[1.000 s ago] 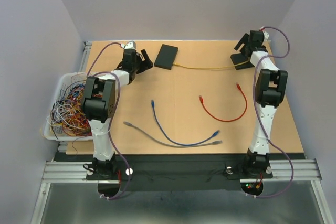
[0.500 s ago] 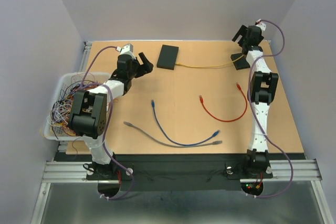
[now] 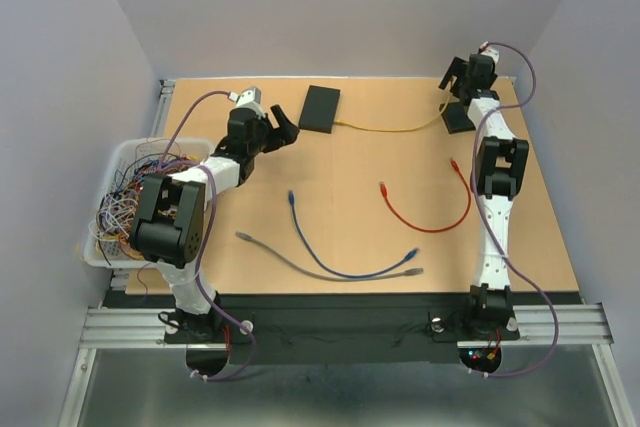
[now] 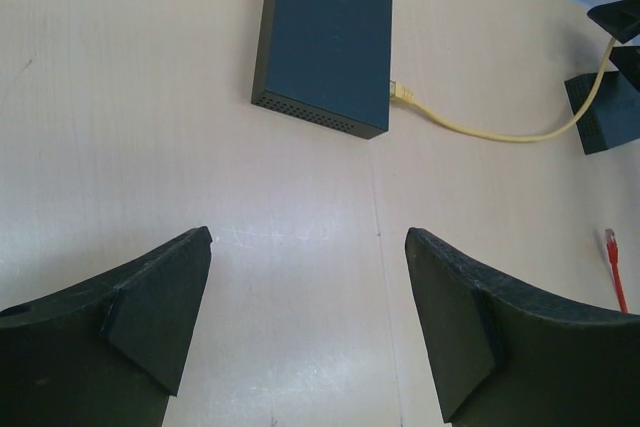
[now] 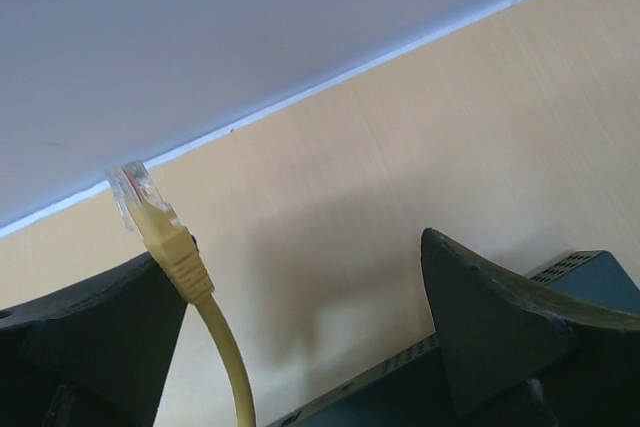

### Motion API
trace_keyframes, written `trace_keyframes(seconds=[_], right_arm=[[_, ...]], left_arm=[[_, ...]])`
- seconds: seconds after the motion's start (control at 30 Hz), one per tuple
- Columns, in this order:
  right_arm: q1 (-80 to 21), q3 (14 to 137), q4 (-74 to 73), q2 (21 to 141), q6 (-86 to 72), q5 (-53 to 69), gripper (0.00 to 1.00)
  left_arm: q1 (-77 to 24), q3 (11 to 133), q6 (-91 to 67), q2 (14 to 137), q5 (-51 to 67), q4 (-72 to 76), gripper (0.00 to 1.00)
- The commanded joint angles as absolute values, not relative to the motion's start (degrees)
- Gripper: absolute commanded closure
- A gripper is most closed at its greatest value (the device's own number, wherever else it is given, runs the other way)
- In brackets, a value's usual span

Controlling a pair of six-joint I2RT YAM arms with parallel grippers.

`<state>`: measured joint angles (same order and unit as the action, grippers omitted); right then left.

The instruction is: Insert the plug into the switch port

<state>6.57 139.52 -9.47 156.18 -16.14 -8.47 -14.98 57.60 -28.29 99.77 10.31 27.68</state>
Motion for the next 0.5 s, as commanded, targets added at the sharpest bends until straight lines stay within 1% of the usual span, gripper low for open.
trace_keyframes(seconds=[0.0,0.1,0.13,0.2,0.23,0.27,0.3,0.37,0.4,0.47], right_arm=[[6.24,137.12,-25.04,154.61,-16.79,-5.71,0.03],[5.71,130.02,-29.34,150.39,-17.48,-5.10,0.05],[5.54,123.90,-29.53,146.38,-17.66,-4.05,0.06],[5.19,115.96,-29.45,142.06,-18.19,-3.43,0.08],[4.40,112.45,-29.36,137.77,-18.45,-3.34,0.09],[3.87,104.23,-28.92,135.20,-18.54,-3.43,0.10],[3.26,100.58,-28.39,132.91,-18.72,-3.69,0.11],[0.89,91.88,-23.14,127.82,-18.90,-0.37,0.11],[0.10,85.93,-21.38,123.70,-18.55,-0.26,0.11],[-3.68,82.63,-18.20,119.99,-17.85,-1.83,0.11]], left_arm=[[-15.73,55.99,-28.83,98.27,11.87,30.41,0.10],[-16.08,53.97,-29.00,96.77,11.87,30.50,0.11],[-16.26,53.53,-29.26,95.72,11.87,30.50,0.11],[-16.52,52.56,-29.44,94.66,11.78,30.59,0.11],[-16.61,51.60,-29.53,93.53,11.52,30.59,0.11],[-16.96,51.16,-29.62,92.99,11.51,30.59,0.11],[-17.14,50.72,-29.71,92.47,11.43,30.59,0.11],[-17.66,49.14,-29.88,90.80,11.08,30.59,0.11],[-17.93,48.70,-29.97,90.18,10.90,30.59,0.11],[-18.98,47.73,-29.97,88.78,10.11,30.59,0.11]])
